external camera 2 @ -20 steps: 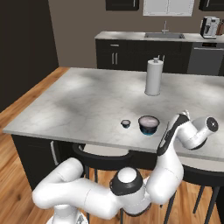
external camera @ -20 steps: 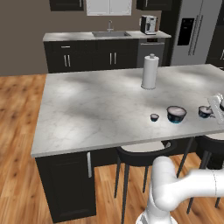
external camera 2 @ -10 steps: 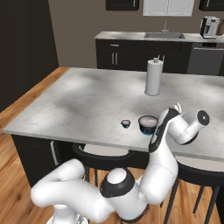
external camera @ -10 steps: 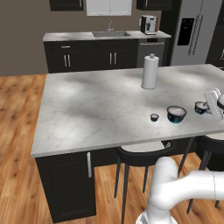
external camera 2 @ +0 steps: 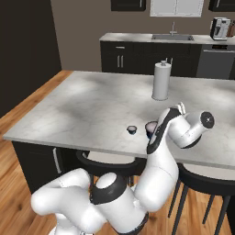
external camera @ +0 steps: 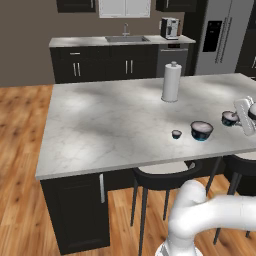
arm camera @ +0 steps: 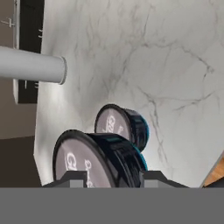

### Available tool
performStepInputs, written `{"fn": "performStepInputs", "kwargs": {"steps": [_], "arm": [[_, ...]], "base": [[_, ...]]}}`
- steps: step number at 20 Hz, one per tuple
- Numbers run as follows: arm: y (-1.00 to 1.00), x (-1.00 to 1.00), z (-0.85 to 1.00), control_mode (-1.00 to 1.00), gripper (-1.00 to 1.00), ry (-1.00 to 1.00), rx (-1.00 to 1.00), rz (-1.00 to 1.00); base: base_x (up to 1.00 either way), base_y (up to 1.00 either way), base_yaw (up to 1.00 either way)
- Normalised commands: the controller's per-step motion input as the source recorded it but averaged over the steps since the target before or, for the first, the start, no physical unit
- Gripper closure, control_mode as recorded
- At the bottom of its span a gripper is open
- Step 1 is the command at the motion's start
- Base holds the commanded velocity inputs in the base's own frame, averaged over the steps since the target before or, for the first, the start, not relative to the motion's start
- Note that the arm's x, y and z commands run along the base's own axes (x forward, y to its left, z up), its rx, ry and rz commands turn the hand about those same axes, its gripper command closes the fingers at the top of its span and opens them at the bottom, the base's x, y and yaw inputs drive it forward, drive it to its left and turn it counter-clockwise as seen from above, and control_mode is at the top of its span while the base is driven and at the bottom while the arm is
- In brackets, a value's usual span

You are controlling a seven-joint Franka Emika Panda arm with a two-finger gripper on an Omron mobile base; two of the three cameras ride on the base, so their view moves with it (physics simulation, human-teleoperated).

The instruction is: Stack the yogurt containers by placing the smaller containers on top of the larger containers.

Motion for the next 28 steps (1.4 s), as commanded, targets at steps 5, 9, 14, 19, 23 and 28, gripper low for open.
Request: {"fn": "performStepInputs", "kwargs": {"steps": [5, 9, 14, 19, 23, 28], "arm": [[0.32, -0.08, 0.22, -1.0, 1.0, -0.02, 0.0, 0.0], [0.41, 0.0, 0.01, -1.0, 1.0, 0.0, 0.0, 0.0], [0.39, 0.0, 0.0, -1.0, 1.0, 0.0, 0.0, 0.0], [0.15, 0.0, 0.0, -1.0, 1.0, 0.0, 0.0, 0.0], [0.0, 0.03, 0.0, -1.0, 1.0, 0.0, 0.0, 0.0], [0.0, 0.15, 0.0, -1.0, 1.0, 0.0, 0.0, 0.0]], "base": [[0.0, 0.0, 0.0], [0.0, 0.0, 0.0], [0.0, 0.0, 0.0], [0.0, 0.0, 0.0], [0.0, 0.0, 0.0], [0.0, 0.0, 0.0]]}}
